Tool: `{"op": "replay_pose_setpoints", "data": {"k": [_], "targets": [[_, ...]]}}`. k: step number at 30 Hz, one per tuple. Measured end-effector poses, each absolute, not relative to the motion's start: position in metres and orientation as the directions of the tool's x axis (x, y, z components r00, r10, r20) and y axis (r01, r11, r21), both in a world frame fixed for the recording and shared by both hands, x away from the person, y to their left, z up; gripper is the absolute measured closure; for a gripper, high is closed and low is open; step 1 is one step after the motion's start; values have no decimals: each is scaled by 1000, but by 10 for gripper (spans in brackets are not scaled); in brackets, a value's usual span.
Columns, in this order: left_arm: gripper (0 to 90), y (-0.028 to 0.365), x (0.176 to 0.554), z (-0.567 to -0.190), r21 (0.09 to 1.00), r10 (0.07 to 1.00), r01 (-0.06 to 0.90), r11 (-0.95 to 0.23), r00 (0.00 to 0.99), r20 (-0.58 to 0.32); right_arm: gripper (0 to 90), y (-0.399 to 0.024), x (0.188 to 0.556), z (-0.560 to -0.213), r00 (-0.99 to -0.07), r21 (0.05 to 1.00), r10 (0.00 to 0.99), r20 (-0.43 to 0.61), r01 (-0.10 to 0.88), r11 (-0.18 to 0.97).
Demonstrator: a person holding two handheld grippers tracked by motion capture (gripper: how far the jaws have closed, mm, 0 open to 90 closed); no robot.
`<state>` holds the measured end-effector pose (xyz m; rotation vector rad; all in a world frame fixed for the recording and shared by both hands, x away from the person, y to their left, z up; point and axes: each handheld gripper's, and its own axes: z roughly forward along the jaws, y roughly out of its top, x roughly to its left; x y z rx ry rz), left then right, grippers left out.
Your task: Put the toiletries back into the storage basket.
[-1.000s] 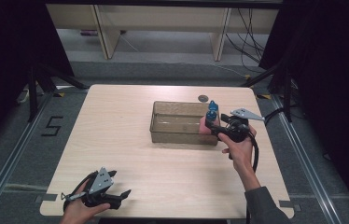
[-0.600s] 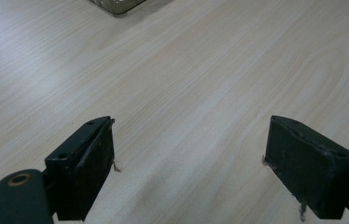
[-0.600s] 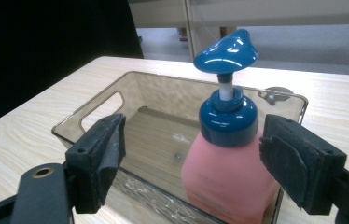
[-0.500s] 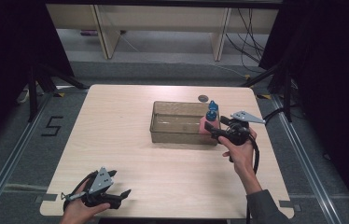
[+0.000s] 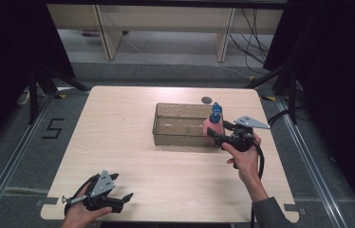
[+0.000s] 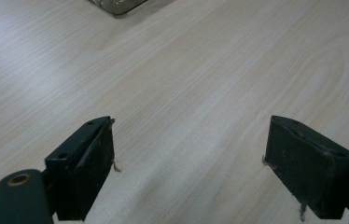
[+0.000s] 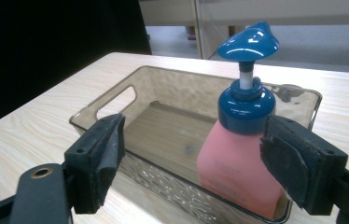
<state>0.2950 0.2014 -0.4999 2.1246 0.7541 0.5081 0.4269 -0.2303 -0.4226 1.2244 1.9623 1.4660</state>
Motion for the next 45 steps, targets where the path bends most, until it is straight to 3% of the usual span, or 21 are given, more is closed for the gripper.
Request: {"op": "replay_pose_setpoints", "data": {"k": [6,18,31,41,42,45], "targets": [[153,202,295,-500,799,664,341,-496,742,95,228,-227,422,-424,-533,900,815,228,435,32],[153,202,295,-499,791,659,338,-509,744,106,228,-233,419,-427,-546,909,818,180,411,74],[153,203,296,-499,789,658,341,-511,746,103,227,-229,410,-426,-548,905,809,213,423,48],[153,203,296,-500,789,664,345,-509,741,104,227,-228,406,-428,-577,908,797,176,408,95],[153,203,296,-500,789,664,344,-510,740,106,227,-225,403,-429,-570,897,790,225,439,61],[153,203,296,-499,789,656,339,-512,748,105,228,-226,404,-431,-579,908,793,189,410,83]]}}
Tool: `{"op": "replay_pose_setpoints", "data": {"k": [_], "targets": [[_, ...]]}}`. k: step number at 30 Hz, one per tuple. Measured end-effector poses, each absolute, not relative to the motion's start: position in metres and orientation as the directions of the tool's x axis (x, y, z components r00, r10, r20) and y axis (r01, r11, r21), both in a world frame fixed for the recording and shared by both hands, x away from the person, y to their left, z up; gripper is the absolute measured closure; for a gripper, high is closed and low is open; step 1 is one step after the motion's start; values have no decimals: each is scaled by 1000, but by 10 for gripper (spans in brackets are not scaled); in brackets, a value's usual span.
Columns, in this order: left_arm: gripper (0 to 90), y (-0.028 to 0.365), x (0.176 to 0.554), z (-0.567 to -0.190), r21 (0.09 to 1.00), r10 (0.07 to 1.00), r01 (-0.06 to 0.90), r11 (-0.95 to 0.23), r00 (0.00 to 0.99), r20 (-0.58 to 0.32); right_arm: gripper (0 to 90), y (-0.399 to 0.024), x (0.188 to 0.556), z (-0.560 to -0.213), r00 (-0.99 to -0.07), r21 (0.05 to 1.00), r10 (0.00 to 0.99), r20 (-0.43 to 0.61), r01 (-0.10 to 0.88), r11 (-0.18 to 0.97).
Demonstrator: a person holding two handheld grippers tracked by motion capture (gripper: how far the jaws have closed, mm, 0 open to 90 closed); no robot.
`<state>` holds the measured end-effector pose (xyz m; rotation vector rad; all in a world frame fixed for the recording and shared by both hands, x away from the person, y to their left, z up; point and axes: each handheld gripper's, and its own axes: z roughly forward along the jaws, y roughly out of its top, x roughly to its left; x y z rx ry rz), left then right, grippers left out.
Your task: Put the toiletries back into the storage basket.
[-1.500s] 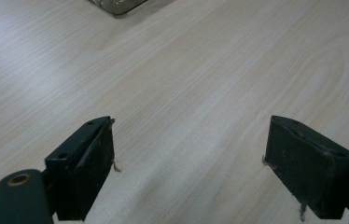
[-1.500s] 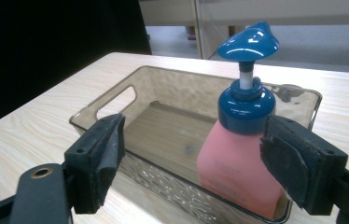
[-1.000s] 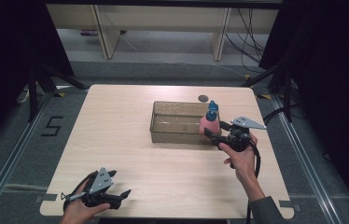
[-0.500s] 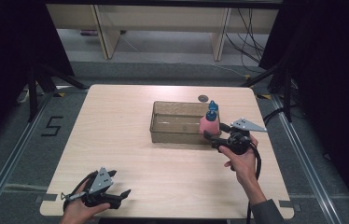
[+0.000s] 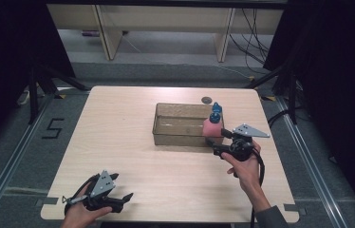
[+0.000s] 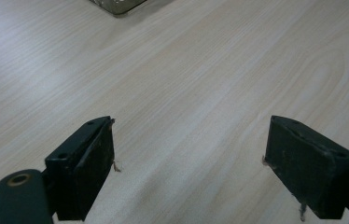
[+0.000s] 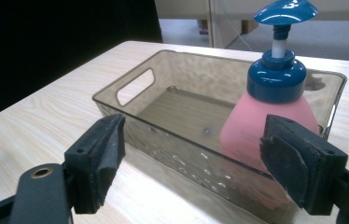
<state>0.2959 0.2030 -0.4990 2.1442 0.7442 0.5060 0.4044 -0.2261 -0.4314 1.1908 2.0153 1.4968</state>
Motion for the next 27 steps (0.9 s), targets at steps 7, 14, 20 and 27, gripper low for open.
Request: {"op": "replay_pose_setpoints", "data": {"k": [7,14,20,27], "targets": [[153,202,296,-500,792,660,343,-505,745,98,228,-227,398,-431,-588,911,789,177,401,94],[153,203,296,-500,791,668,348,-502,737,100,230,-224,394,-431,-601,913,775,195,400,81],[153,203,296,-499,792,663,343,-505,742,102,230,-220,390,-434,-610,907,770,190,409,100],[153,201,295,-500,806,675,350,-477,733,81,230,-217,385,-435,-627,909,749,214,409,83]]}}
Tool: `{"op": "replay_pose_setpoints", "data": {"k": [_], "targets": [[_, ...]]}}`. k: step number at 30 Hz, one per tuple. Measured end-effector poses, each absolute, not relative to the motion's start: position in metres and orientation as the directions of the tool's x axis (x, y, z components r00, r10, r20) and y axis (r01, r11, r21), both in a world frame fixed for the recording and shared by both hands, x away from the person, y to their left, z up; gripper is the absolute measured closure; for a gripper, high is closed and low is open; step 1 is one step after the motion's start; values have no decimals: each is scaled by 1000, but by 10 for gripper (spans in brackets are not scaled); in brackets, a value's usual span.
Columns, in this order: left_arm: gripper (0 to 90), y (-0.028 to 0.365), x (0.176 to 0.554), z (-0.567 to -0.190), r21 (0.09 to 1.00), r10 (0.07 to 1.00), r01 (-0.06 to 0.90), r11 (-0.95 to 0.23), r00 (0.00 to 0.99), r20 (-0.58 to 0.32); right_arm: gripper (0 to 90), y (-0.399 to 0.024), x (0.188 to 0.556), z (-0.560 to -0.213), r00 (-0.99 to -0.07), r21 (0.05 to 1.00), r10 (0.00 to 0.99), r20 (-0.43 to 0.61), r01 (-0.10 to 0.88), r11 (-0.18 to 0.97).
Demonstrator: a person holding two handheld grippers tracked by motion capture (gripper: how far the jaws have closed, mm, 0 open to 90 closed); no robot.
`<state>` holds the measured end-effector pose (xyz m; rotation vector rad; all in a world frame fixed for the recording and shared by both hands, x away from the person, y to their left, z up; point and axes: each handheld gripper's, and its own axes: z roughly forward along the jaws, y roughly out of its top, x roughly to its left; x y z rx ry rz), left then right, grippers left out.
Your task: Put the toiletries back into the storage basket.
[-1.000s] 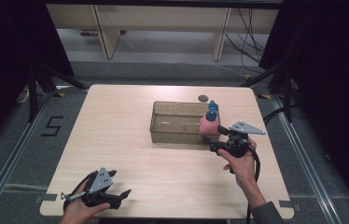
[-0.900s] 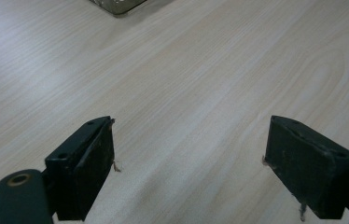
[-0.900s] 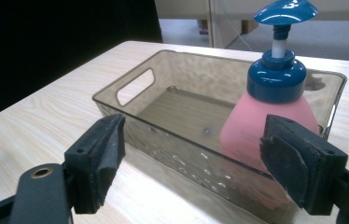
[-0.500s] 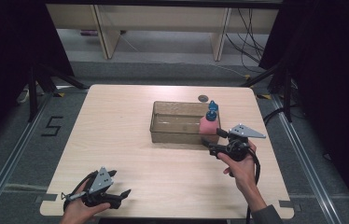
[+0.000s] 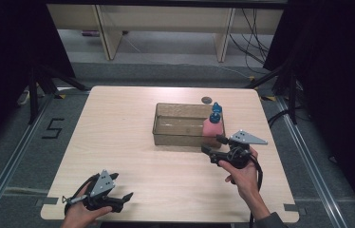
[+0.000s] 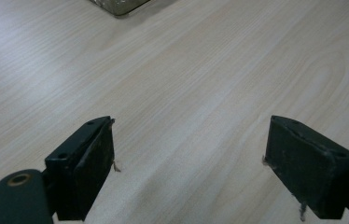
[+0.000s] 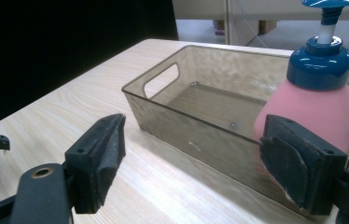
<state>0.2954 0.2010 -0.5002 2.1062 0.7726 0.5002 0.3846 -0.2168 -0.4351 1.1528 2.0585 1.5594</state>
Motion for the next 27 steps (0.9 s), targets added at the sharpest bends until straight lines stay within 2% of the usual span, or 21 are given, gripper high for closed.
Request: {"op": "replay_pose_setpoints", "data": {"k": [7,14,17,18,20,27], "targets": [[153,201,295,-500,807,676,351,-476,733,80,230,-217,381,-435,-629,899,743,229,429,86],[153,201,296,-500,809,674,349,-473,734,78,229,-217,379,-437,-642,916,741,198,390,93],[153,201,296,-500,809,673,348,-475,735,79,229,-215,376,-438,-638,900,736,226,425,92],[153,201,296,-500,808,673,348,-476,735,80,229,-216,376,-438,-638,911,746,192,398,106],[153,201,296,-499,805,668,341,-486,738,91,227,-214,374,-440,-630,901,740,236,428,77],[153,199,297,-498,802,668,341,-491,738,94,223,-218,372,-442,-644,907,732,222,411,87]]}}
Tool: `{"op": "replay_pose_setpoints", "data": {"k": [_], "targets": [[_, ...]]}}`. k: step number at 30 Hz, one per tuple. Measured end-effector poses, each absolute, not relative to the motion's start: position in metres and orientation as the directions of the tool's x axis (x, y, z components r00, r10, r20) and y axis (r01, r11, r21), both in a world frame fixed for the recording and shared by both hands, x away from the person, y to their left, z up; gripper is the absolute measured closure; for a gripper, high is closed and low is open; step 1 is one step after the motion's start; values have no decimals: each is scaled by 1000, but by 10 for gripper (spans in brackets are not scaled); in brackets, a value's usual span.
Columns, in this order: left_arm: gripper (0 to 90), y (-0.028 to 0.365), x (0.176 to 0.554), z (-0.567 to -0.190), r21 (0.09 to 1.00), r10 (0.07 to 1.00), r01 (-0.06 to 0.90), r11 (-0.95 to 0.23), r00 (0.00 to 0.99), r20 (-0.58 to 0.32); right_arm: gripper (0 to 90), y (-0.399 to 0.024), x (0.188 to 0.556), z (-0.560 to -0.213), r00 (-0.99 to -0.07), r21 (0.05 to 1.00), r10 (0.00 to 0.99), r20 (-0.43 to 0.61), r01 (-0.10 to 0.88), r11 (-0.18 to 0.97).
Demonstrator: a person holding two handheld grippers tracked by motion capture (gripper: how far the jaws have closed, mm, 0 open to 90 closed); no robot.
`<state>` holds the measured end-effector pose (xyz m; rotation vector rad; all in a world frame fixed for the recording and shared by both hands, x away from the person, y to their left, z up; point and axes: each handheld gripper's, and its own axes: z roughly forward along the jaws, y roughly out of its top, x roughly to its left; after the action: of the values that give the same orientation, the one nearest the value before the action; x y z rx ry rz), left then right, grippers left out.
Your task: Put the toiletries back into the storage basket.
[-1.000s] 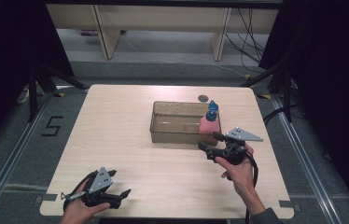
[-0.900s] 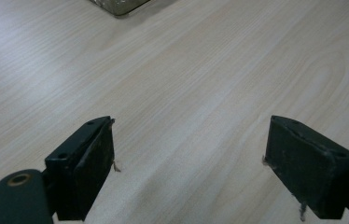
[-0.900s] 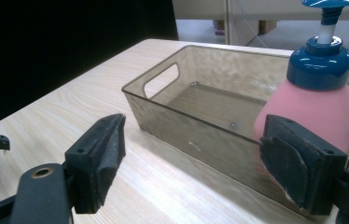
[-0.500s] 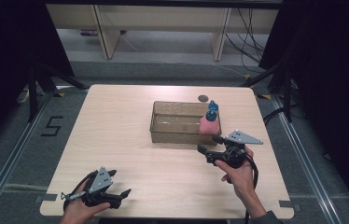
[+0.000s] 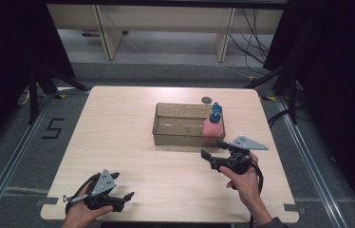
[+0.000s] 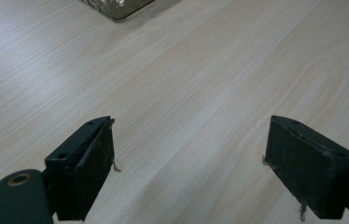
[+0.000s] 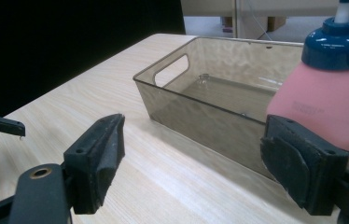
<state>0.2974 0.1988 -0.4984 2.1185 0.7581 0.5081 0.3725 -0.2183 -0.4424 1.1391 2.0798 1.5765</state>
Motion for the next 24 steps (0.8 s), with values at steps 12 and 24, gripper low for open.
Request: {"op": "replay_pose_setpoints", "data": {"k": [12,24], "targets": [[153,199,298,-497,800,651,326,-503,752,103,221,-222,367,-447,-646,901,729,225,422,96],[153,201,296,-499,805,660,337,-489,746,89,221,-215,355,-448,-654,888,712,256,450,93]]}}
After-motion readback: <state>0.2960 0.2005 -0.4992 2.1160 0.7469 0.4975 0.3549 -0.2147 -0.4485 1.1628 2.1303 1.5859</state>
